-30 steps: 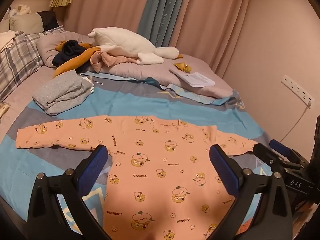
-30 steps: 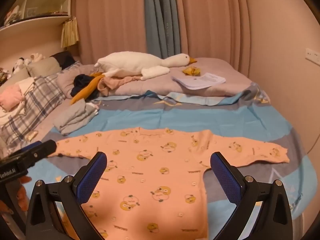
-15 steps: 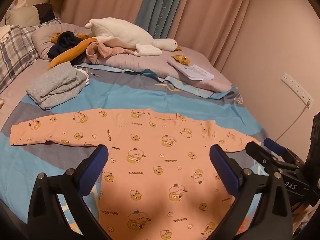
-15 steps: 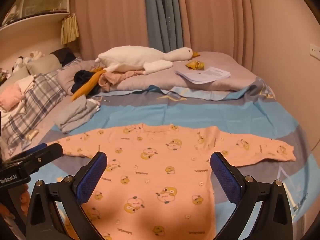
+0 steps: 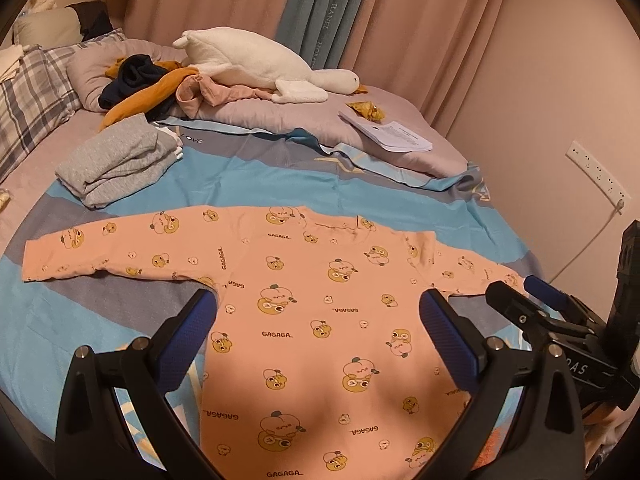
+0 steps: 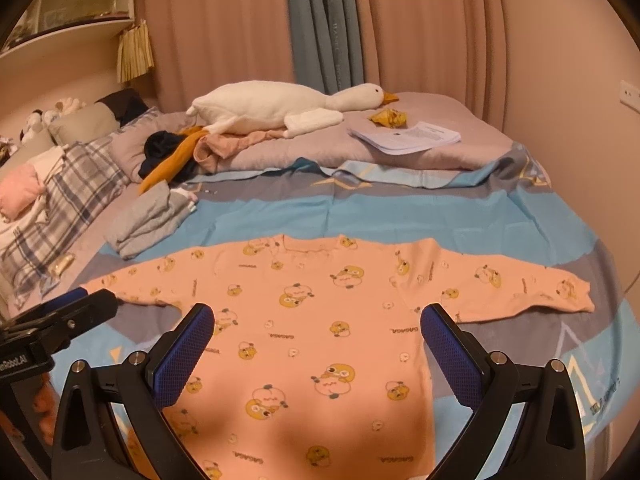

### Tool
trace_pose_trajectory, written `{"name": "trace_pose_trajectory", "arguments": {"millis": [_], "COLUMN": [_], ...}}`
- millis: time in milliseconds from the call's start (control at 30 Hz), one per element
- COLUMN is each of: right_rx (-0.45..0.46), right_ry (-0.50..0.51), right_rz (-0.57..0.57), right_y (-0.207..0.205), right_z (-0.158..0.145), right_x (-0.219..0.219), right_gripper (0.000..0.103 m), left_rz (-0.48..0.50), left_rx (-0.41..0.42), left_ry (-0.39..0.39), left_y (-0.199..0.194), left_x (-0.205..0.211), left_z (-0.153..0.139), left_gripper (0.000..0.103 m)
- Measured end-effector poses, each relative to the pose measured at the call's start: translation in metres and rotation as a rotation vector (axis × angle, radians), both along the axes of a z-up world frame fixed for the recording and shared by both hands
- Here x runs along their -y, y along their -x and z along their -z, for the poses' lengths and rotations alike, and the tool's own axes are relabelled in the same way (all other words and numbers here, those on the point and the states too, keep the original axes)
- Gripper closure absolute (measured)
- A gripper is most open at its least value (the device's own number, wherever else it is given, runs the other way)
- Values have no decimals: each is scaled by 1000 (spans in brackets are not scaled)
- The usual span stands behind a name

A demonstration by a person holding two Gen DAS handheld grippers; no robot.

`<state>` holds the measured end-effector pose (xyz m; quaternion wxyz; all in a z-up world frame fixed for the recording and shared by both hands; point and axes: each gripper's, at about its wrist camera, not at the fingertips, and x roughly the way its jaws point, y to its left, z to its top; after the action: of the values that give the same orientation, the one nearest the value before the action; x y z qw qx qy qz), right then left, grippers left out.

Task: Fold small clothes

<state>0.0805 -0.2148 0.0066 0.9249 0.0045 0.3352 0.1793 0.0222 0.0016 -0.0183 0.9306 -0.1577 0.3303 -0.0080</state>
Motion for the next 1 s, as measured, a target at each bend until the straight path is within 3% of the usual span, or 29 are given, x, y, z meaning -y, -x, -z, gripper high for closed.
{"name": "trace_pose_trajectory", "arguments": {"millis": [167, 1000], "right_rx": [-8, -17], "right_ry": [-17, -12], "right_rz": [-5, 23], "right_y": [0, 0], "right_z": [3, 6], "right_x": [0, 2], "right_gripper": [1, 1], "left_rz": [-16, -26], "left_rx": [-23, -50], "left_ry": [-45, -90], "left_y": [-1, 2], "left_x": [2, 4], "left_z": [3, 7], "left_gripper": [2, 3]}}
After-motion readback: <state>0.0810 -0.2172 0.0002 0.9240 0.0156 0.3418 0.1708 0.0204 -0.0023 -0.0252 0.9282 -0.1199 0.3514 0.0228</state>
